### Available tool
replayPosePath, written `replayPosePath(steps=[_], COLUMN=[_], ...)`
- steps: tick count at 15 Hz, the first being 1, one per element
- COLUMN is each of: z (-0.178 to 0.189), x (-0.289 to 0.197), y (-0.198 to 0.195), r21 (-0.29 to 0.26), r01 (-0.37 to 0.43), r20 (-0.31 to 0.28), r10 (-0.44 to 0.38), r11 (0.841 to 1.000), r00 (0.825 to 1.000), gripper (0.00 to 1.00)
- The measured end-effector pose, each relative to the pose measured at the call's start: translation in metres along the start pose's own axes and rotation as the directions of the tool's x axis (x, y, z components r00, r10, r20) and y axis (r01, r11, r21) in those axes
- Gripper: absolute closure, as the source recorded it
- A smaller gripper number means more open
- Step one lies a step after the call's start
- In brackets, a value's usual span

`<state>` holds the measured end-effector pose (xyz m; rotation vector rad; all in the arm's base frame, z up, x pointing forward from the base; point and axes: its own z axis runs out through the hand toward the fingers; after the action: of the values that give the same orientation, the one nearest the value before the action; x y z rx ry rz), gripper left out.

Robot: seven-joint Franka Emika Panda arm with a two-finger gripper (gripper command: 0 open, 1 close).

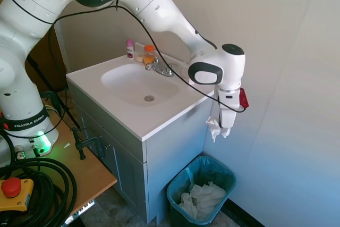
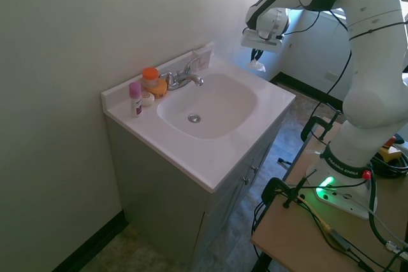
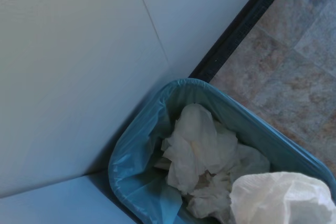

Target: Throw the tissue in the trash bin

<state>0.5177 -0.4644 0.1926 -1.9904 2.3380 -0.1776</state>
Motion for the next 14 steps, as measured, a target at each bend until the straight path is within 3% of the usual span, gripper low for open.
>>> replayPosePath(steps=[6, 14], z=[0.015, 0.004], x=[0.003, -0.007], y=[0.002, -0.006], r21=[-0.045, -0.025], r01=[0.019, 0.134], r20=[0.039, 0.059], r10=[-0.017, -0.132], r11=[0.999, 0.991], r00=[0.999, 0.99], gripper=[0.0, 0.0])
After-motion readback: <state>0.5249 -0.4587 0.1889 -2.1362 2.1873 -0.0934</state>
